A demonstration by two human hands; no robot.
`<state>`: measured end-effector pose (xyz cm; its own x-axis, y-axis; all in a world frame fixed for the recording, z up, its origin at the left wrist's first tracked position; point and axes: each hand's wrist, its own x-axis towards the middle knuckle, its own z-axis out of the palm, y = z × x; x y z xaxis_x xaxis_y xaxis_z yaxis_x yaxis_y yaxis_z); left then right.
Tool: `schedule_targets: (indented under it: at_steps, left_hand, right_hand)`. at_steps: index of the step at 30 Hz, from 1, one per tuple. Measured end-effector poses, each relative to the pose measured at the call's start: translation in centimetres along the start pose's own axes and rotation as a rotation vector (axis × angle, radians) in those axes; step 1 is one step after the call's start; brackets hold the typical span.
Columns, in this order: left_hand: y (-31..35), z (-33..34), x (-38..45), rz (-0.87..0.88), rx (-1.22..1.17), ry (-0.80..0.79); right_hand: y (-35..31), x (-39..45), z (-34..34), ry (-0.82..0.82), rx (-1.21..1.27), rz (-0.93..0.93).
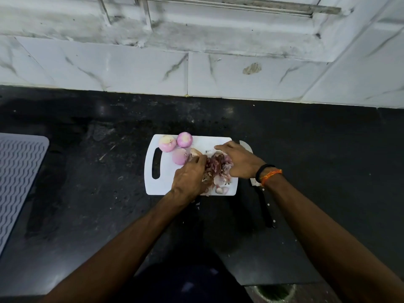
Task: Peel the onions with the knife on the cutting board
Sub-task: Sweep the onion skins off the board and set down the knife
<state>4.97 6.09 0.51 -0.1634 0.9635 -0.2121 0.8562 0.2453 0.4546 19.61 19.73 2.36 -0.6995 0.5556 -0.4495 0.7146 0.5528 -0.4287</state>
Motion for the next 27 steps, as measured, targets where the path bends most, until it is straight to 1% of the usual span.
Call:
schedule_targets:
  at_steps: [5,10,15,20,24,27]
  left_hand:
    - [-0.4,-0.7,-0.4,0.028,0.115,0.012]
    - [-0.1,-1.3,-0.6,0.048,0.176,0.041]
    - [-0.2,-1.2,-0.1,0.026,0.224,-0.068]
    - [-0.4,-1.1,1.4,-0.002,0.154,-0.134]
    - [-0.6,-0.6,2.2,0.000,0.112,-0.108]
    - [-0.7,-0.3,2.7,0.037,0.065,-0.080]
  right_hand:
    - [0.3,-2.1,0.8,-0.013,0.034,0.119]
    - [0.0,-3.2,4.3,0.057,-0.021,0.177]
    - [0.0,-2.2,4.7,0.126,-0.045,0.207]
    - [-0.3,-1.3,4.4,0.127,-0.013,0.185]
    - [-0.8,-0.8,4.1,0.120,-0.029,0.158]
    - [-1.4,-0.5,3.9,0.134,-0.001,0.122]
